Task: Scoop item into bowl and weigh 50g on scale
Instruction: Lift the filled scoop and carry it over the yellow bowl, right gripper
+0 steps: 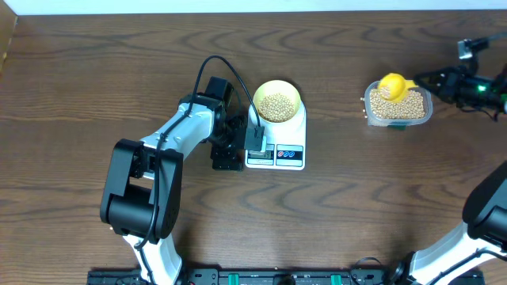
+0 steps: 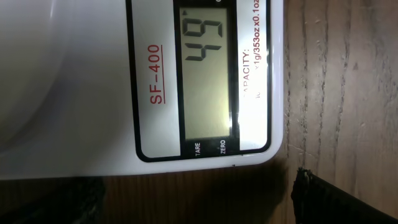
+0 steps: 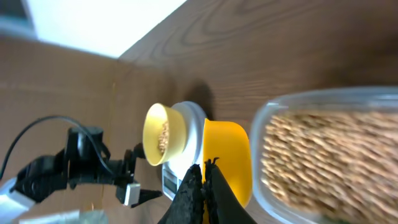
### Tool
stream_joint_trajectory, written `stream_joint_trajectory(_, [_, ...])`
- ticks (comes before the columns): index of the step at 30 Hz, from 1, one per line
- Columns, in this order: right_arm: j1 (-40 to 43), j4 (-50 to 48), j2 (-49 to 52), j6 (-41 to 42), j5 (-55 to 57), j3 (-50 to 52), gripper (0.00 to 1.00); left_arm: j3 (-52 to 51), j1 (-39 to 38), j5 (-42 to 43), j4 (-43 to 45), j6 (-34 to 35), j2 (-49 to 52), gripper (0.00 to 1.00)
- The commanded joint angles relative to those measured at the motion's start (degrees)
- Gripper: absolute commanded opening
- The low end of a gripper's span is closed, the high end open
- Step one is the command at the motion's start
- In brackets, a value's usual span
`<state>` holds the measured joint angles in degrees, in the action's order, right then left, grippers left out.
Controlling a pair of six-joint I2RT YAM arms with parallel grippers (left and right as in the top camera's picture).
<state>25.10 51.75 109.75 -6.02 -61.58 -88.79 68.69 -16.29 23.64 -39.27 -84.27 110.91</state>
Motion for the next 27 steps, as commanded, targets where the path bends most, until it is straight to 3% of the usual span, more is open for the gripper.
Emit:
stream_joint_trajectory(1, [-5.18,-1.95,-1.86,-1.29,-3.54,-0.28,0.01,-0.66,-0.5,1.14,-0.33,-0.79,0.66,0.98])
stream_joint_trajectory(16, [-24.3,-19.3,-1.84,3.85,-2.97,-0.28,0.01,-0.66,-0.5,1.16,-0.33,-0.79,0.66,0.98])
stream_joint_trajectory(27, [-32.3,-22.23,-1.86,-1.99,11.1,-0.28,0.01,-0.66,-0.5,1.16,-0.33,-0.79,0.66,0.98])
